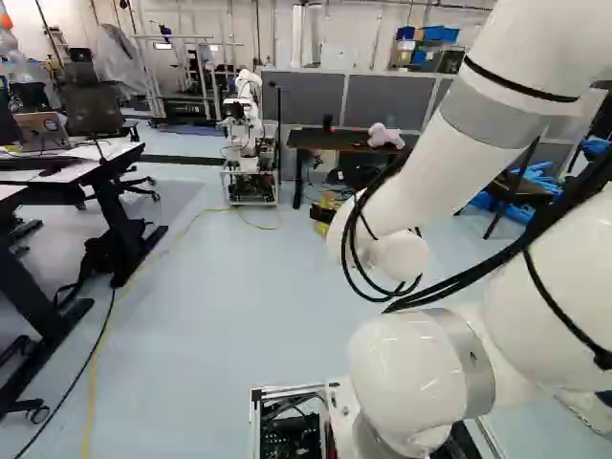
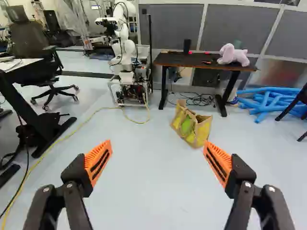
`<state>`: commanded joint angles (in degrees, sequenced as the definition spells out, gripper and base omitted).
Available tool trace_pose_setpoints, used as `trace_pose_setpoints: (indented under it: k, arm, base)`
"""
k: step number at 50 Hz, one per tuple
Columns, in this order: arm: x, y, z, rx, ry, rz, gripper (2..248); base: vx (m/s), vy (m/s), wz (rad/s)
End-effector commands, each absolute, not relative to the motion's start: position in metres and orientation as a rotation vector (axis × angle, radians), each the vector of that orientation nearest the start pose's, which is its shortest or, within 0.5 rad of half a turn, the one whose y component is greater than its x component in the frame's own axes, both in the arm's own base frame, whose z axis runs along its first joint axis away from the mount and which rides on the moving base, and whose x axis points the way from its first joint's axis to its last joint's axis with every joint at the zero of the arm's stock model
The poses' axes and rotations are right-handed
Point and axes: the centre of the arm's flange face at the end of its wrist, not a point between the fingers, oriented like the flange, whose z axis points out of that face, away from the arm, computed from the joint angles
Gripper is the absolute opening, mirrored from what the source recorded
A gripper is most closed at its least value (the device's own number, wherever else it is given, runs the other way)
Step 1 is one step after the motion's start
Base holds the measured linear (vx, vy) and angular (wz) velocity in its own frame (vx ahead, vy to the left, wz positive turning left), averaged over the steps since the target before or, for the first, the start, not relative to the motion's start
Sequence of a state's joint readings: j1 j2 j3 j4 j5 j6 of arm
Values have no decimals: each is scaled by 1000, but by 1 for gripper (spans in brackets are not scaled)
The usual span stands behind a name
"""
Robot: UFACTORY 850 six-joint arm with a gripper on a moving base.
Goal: Pick up the bag on the ground and place it on the table
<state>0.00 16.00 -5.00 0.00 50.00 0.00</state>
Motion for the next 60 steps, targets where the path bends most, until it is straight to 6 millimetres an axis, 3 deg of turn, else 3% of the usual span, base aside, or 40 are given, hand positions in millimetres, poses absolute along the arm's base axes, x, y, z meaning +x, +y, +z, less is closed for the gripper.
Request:
trace_pose_setpoints:
  k: [60]
  arm:
    - [270,0,366,-2558,0,-1824,247]
  base:
    - [4,-1,-1]
